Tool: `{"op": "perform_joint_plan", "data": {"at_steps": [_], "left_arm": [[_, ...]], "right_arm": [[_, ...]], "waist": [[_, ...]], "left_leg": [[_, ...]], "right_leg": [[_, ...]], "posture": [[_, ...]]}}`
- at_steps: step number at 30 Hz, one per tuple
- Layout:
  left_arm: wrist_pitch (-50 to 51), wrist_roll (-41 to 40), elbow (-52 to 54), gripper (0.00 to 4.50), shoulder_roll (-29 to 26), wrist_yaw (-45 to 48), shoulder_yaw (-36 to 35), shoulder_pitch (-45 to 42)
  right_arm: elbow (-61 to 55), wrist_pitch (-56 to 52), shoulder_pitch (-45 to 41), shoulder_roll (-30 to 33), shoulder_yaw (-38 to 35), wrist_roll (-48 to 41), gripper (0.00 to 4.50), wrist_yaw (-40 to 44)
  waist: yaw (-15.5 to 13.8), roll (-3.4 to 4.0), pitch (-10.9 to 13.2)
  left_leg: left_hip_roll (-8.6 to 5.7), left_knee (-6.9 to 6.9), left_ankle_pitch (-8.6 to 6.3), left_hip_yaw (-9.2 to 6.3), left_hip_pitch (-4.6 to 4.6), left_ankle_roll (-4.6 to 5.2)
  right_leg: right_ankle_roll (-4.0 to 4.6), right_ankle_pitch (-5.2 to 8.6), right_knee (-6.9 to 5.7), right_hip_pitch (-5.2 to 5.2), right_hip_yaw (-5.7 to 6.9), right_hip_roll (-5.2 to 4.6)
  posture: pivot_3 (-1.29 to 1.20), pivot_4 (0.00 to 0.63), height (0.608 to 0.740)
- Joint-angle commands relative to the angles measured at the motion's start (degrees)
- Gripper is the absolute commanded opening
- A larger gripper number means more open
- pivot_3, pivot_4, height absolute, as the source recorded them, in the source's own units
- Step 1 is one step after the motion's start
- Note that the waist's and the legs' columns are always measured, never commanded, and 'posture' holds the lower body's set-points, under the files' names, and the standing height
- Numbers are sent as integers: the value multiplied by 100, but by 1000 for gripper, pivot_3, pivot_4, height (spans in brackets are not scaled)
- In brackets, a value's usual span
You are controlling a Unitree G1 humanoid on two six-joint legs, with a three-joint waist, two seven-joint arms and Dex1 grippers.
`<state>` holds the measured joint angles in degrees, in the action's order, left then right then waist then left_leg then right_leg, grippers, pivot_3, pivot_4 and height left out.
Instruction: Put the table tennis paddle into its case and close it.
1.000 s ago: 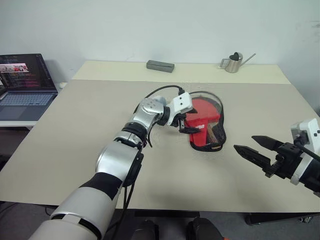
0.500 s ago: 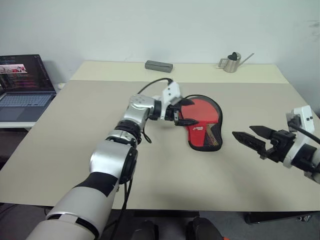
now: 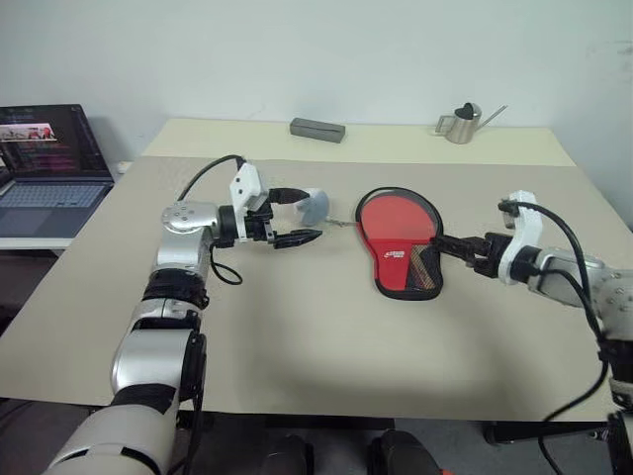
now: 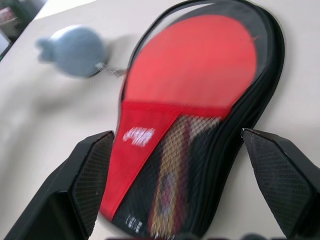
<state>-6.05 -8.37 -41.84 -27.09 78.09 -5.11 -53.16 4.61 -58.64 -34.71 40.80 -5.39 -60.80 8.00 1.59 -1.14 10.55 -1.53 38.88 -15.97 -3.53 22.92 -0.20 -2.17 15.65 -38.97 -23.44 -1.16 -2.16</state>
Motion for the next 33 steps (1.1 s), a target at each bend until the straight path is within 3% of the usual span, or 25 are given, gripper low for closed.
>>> {"op": "perform_joint_plan", "data": {"at_steps": [1,9,18,21,25,33], "left_arm": [[508,-317,911,4500,-163,-137,-14,217],[965,-517,1602,4500,-322,-512,-3,516],[1037,-606,1686,4500,-371,-662,80,544],[1036,-623,1674,4500,-362,-679,114,531],[1033,-632,1659,4500,-383,-675,137,526],[1202,-755,1891,4500,-585,-583,91,803]], "right_arm": [[591,200,-385,-218,148,701,4463,411],[1480,389,-640,-551,347,1869,4463,1147],[1446,105,-646,-1025,42,2171,4463,1346],[1547,56,-713,-1190,-63,2280,3911,1305],[1564,-28,-768,-1398,-99,2461,2492,1270],[1601,-161,-769,-1538,-304,2689,121,1219]], "waist": [[-10,0,0],[-1,0,0],[32,3,-2],[37,3,-2],[40,4,-2],[49,5,-3]], "left_leg": [[1,0,0,-1,0,0],[-1,0,0,2,0,0],[7,-1,0,6,-5,0],[10,-1,0,9,-8,0],[10,-1,0,13,-8,0],[12,-3,0,19,-10,0]], "right_leg": [[0,0,1,0,1,0],[1,0,0,-2,0,-1],[5,-3,-3,-2,-3,-1],[6,-4,-4,-2,-5,0],[8,-5,-6,-6,-9,0],[8,-5,-8,-8,-15,0]], "posture": [[0,150,740],[0,150,740],[0,150,740],[0,150,740],[0,150,740],[0,150,740]]}}
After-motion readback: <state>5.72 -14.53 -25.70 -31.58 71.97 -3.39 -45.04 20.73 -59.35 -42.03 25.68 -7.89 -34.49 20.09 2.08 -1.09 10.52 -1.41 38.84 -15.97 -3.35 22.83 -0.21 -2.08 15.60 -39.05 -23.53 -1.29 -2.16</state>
